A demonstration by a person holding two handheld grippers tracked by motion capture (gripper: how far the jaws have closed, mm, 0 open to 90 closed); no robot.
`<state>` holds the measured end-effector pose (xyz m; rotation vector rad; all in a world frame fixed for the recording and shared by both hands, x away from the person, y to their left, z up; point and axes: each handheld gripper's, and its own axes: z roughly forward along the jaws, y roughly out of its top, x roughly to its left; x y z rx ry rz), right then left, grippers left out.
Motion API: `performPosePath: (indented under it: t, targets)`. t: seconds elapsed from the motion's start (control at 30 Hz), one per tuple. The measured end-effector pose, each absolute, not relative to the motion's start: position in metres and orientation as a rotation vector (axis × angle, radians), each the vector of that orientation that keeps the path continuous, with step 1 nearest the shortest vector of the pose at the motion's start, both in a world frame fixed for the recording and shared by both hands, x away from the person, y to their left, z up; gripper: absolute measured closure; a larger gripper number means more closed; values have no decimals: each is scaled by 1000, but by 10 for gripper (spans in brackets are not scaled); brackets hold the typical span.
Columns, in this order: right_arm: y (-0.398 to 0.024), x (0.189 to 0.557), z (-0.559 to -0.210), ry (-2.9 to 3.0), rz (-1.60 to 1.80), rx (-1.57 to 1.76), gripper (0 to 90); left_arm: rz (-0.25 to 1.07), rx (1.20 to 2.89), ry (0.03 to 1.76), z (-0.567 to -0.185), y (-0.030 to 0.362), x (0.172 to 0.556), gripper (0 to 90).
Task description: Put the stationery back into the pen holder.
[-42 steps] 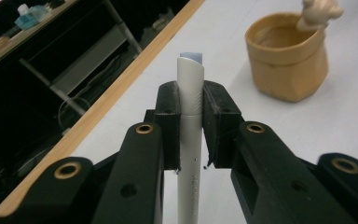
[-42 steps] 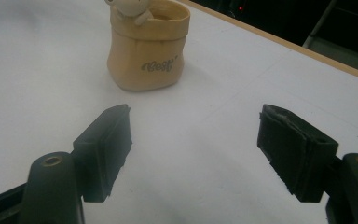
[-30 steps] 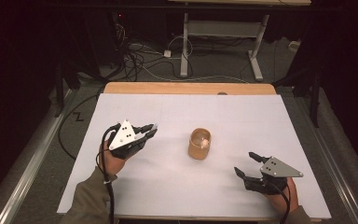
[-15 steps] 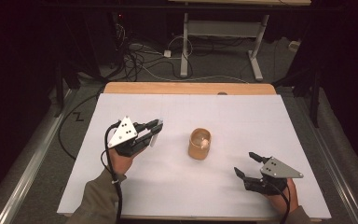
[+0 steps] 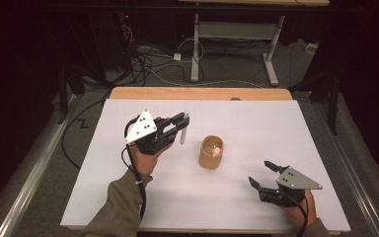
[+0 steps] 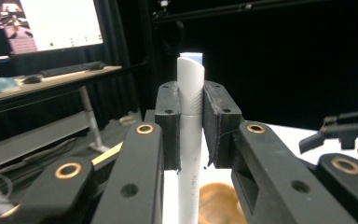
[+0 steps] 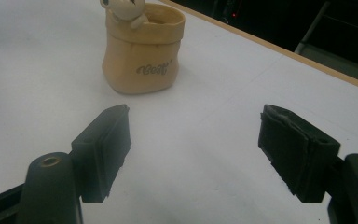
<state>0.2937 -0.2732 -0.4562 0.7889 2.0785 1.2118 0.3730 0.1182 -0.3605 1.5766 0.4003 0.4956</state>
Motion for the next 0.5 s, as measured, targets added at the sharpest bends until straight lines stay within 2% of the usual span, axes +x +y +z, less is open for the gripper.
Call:
performPosePath:
  t: [0.5]
  targets:
    - [-274, 293, -456, 2084, 1221, 782, 256, 405, 1547, 339, -351, 77, 383, 752]
